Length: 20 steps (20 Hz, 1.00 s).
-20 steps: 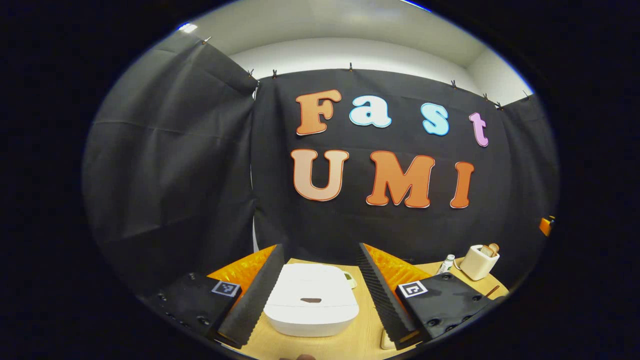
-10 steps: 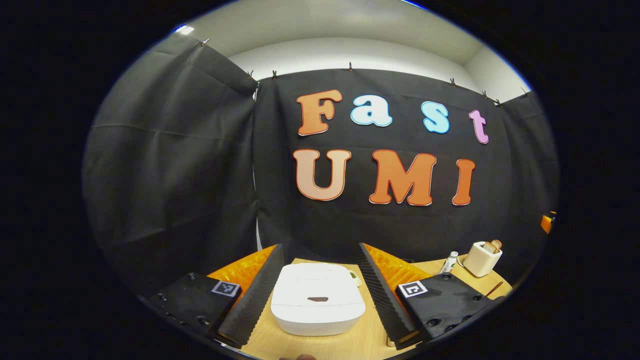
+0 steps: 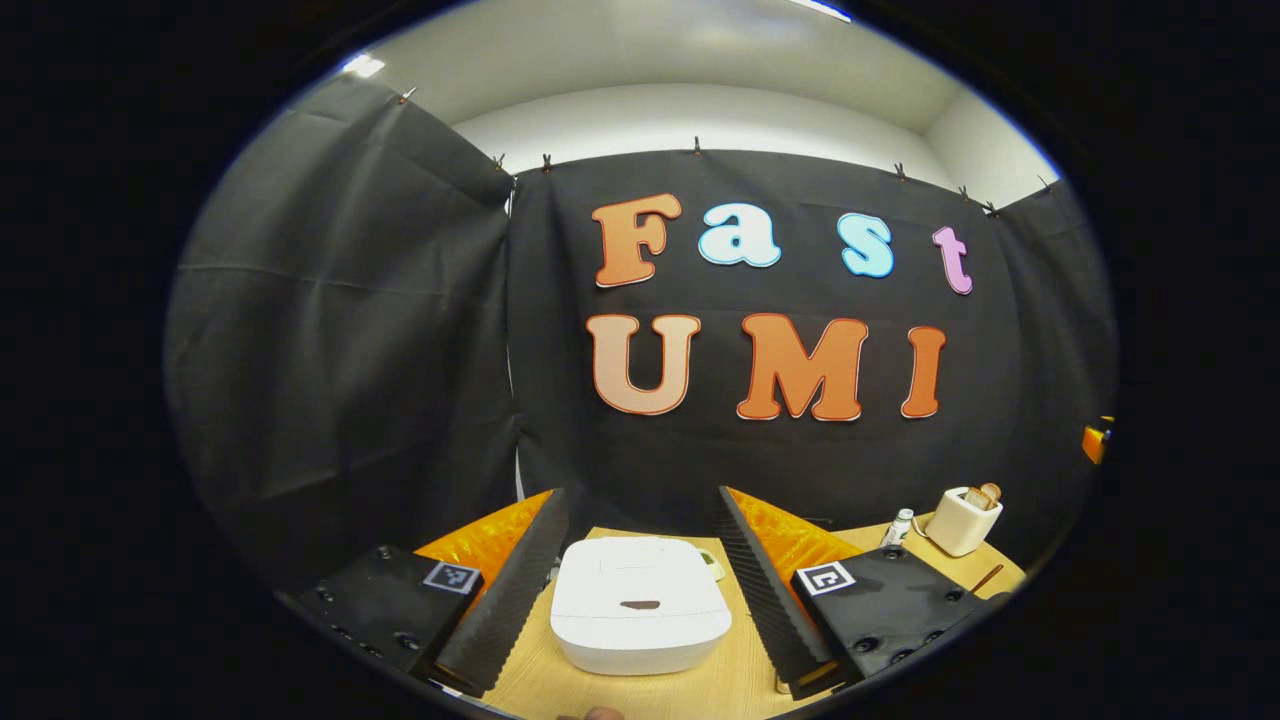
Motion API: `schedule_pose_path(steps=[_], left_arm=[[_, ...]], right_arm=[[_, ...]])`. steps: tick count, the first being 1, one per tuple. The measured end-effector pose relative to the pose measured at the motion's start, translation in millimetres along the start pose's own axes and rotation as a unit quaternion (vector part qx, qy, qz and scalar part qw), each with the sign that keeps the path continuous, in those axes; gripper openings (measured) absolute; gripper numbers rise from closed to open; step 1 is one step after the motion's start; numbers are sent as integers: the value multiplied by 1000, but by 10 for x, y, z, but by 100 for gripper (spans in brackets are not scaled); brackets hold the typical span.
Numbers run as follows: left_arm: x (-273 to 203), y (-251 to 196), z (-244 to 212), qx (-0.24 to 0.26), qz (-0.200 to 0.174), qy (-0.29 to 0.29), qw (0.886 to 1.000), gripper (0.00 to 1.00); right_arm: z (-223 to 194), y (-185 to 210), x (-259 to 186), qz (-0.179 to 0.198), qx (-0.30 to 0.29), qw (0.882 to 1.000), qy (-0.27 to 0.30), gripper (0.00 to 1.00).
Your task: Close the left gripper, press the button to open the rice cooker; take a wooden spoon from the chopstick holder with the right hand, scoop a spoonful of rice and pour it into the rice cooker, then put the wooden spoon back into the chopstick holder.
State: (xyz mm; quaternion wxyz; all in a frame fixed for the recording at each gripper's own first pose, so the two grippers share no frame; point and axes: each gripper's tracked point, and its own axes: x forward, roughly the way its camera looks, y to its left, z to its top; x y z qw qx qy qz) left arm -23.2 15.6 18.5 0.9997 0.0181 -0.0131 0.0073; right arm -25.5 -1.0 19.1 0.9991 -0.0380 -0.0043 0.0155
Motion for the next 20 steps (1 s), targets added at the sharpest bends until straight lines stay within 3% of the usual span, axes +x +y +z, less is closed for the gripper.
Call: schedule_pose_path(steps=[20], left_arm=[[-89, 92, -45, -5, 11, 9, 1000, 99]], right_arm=[[-102, -126, -81, -4, 8, 1000, 16, 94]])
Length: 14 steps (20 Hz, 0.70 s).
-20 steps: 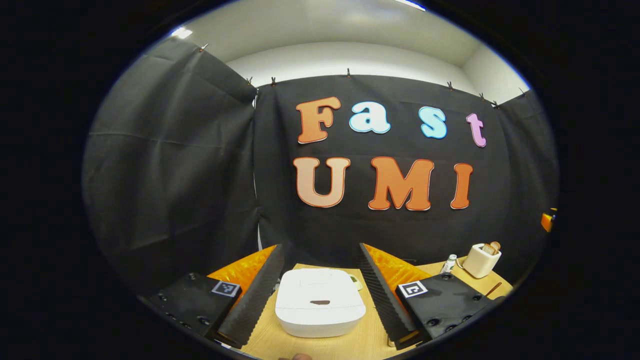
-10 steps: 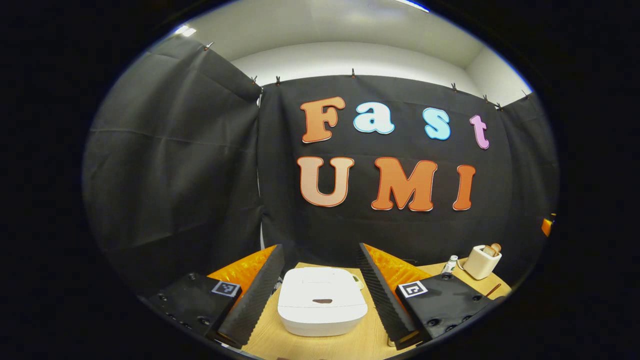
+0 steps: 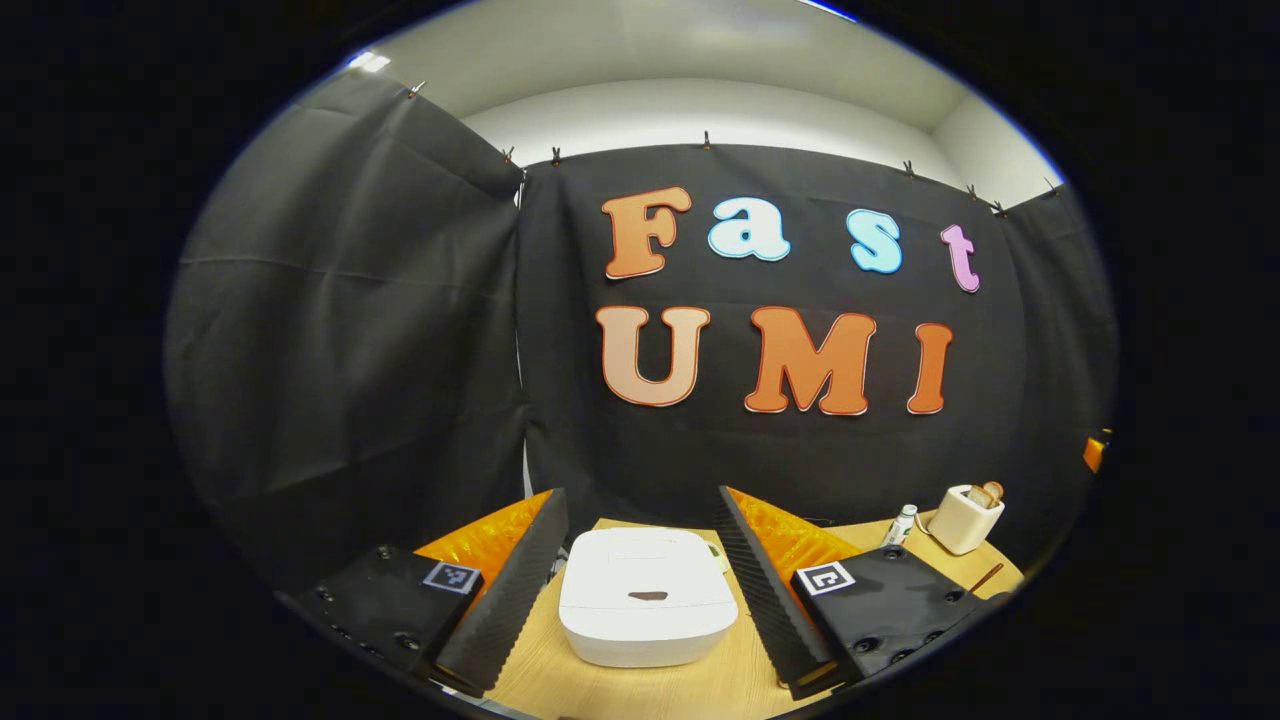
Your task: Close the left gripper, press the button to open the rice cooker; take a wooden spoon from the chopstick holder with the right hand, scoop a spoonful of rice and pour it into the rice cooker, then put the wooden spoon back into the chopstick holder.
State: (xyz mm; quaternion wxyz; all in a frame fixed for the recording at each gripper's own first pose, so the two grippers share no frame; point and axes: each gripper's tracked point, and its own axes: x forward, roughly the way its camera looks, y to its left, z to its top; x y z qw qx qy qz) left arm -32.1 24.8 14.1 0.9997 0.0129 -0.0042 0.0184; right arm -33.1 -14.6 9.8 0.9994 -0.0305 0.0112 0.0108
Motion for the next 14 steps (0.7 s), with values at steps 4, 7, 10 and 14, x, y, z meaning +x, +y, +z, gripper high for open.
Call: schedule_pose_path(steps=[4, 7, 10, 14], left_arm=[[6, -22, 10, 4, -1, -5, 1000, 72], [56, -6, 63, -4, 5, -11, 1000, 25], [-8, 37, 79, 0, 8, 6, 1000, 25], [15, 133, 107, -24, 11, 11, 1000, 6]], right_arm=[[0, -37, -7, -3, -1, 1000, 0, 94], [4, -49, 2, -5, 1, 1000, 0, 94], [-27, -70, 8, -8, -4, 1000, 3, 94], [-51, -50, 27, -8, -9, 1000, 4, 94]])
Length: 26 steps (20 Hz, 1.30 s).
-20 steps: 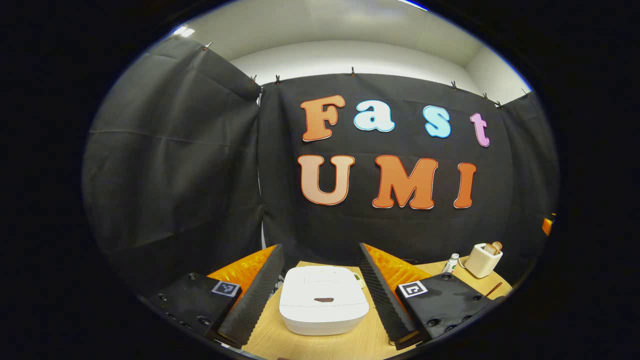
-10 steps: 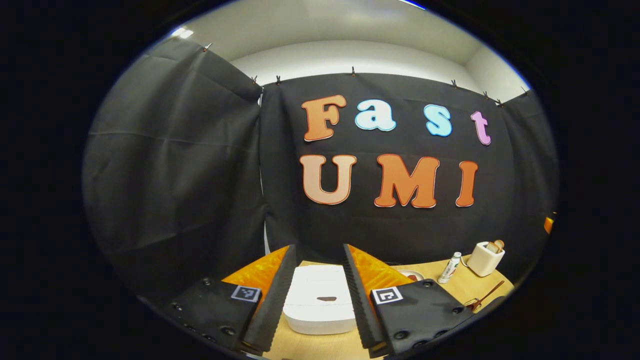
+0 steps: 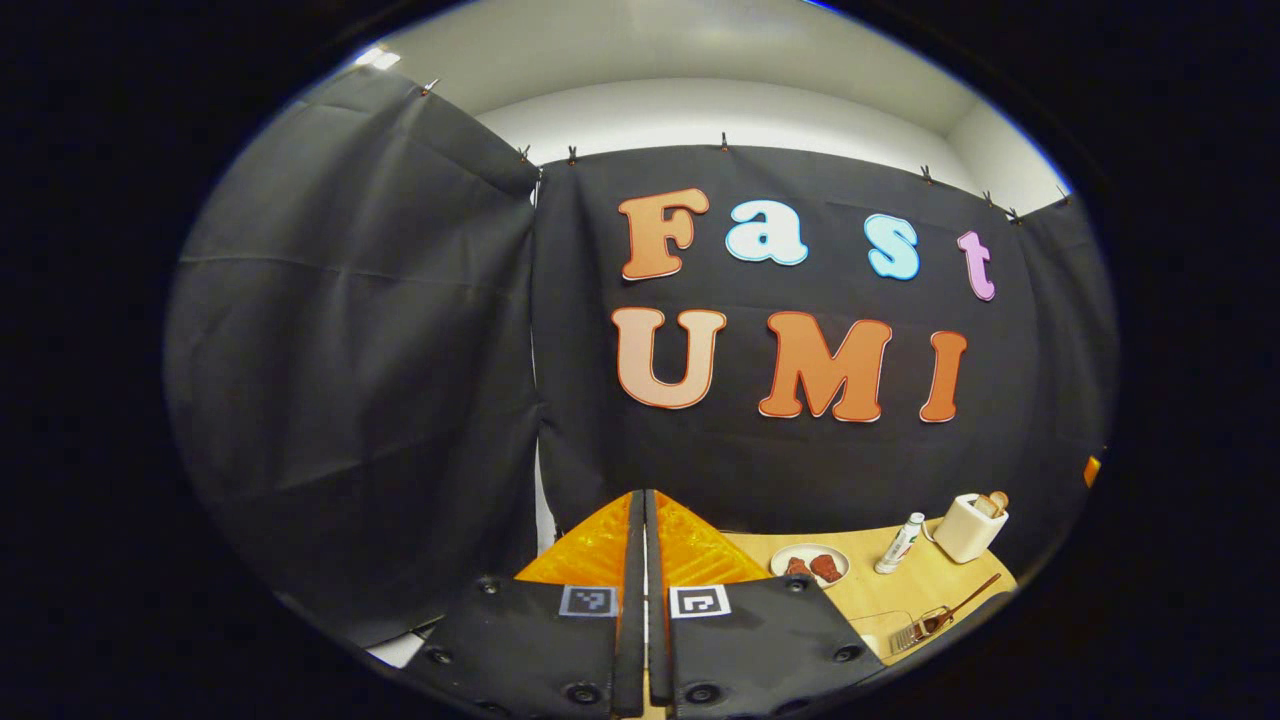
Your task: Close the left gripper, press the button to open the rice cooker; take a wooden spoon from the chopstick holder with the right hand, scoop a spoonful of rice and pour it into the rice cooker, then put the wooden spoon back into the chopstick holder.
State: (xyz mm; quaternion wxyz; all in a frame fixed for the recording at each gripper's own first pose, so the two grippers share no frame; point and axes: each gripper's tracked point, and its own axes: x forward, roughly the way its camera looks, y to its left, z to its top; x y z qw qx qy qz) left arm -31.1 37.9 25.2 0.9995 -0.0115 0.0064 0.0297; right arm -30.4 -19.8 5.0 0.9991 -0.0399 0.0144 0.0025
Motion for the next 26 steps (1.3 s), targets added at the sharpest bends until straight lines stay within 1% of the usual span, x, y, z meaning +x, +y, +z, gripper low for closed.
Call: schedule_pose_path(steps=[4, 7, 10, 13, 16, 17, 22, 23, 26], left_arm=[[183, -140, -71, 3, -44, 21, 999, 4], [351, -157, -9, 11, -62, 37, 997, 4], [538, -251, -101, 0, -91, 67, 994, 3], [766, -295, -254, 22, -110, 100, 989, 4], [993, -461, -523, 26, -143, 146, 979, 4], [1087, -493, -629, 32, -149, 159, 975, 4], [1462, -565, -1230, 56, -157, 228, 959, 4], [1504, -561, -1331, 59, -157, 232, 958, 4], [1594, -546, -1750, 62, -157, 268, 949, 4]], right_arm=[[-22, 42, 34, 2, -2, 1000, 5, 94], [-46, 73, 51, 4, -8, 1000, 7, 94], [-106, 116, 49, 9, -13, 1000, 14, 94], [-160, 126, 69, 10, -18, 1000, 20, 94], [-222, 153, 65, 17, -17, 999, 29, 95], [-244, 154, 76, 16, -18, 999, 31, 95], [-264, 150, 98, 16, -3, 999, 34, 95], [-277, 148, 100, 16, -2, 999, 35, 95], [-384, 102, 84, 9, -10, 999, 47, 95]])
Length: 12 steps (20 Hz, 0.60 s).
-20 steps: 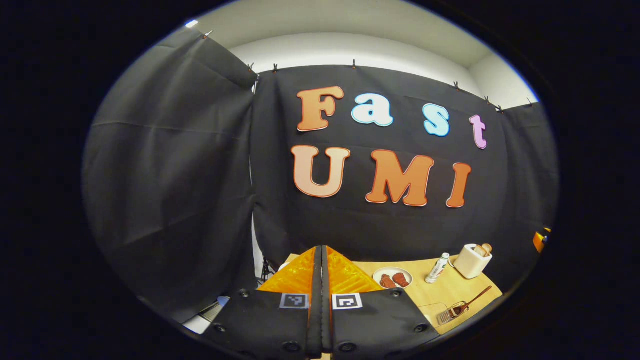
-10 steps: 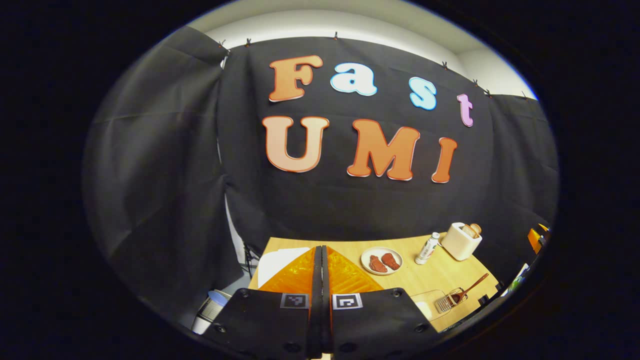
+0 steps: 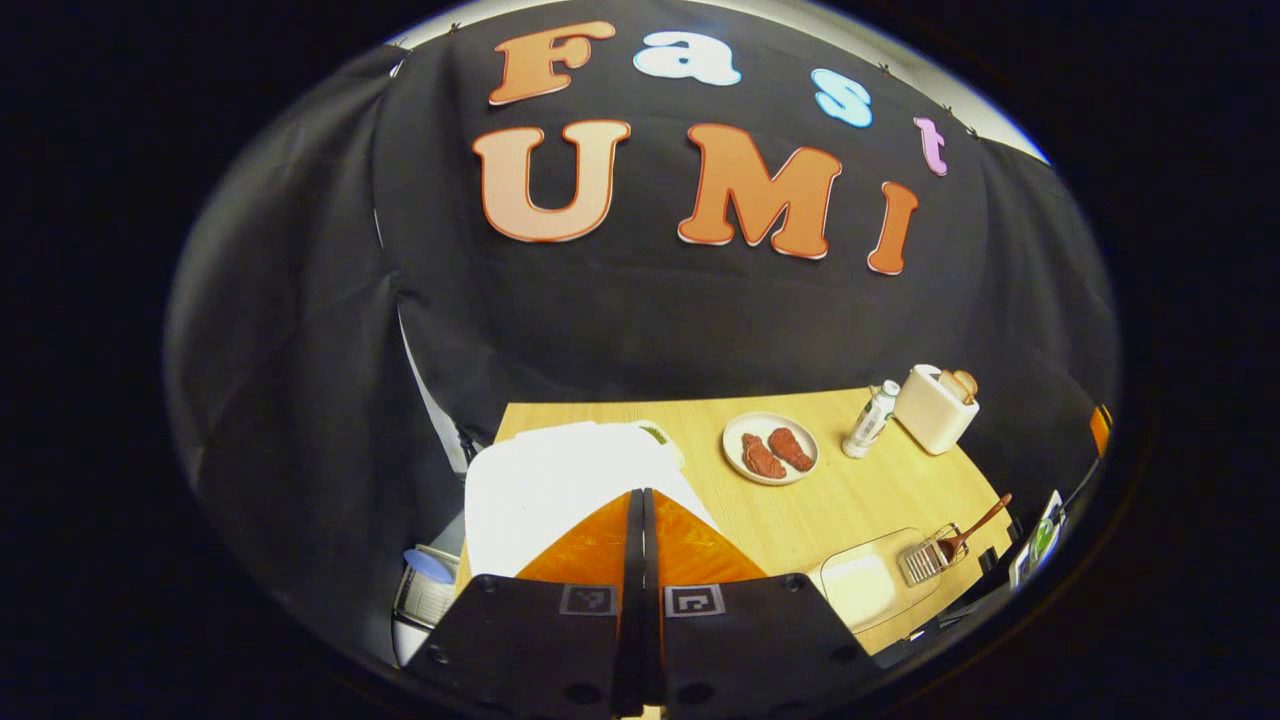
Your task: Close the left gripper, press the button to open the rice cooker; take a wooden spoon from the chopstick holder with the right hand, scoop a spoonful of rice and pour it into the rice cooker, then put the wooden spoon back into the chopstick holder.
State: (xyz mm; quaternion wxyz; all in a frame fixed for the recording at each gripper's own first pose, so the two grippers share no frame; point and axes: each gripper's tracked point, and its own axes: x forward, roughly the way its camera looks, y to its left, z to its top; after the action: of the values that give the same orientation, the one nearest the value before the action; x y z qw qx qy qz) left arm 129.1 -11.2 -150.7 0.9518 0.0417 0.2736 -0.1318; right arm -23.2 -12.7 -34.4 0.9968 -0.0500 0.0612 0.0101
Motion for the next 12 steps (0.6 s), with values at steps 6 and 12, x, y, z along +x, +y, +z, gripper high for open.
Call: schedule_pose_path(steps=[6, 12], left_arm=[[323, -4, -537, -51, -15, 65, 996, 5], [457, 53, -707, -65, -7, 90, 994, 5]], right_arm=[[-129, -65, -25, -9, -10, 1000, 21, 96], [-149, -59, -34, -8, -9, 1000, 22, 96]])
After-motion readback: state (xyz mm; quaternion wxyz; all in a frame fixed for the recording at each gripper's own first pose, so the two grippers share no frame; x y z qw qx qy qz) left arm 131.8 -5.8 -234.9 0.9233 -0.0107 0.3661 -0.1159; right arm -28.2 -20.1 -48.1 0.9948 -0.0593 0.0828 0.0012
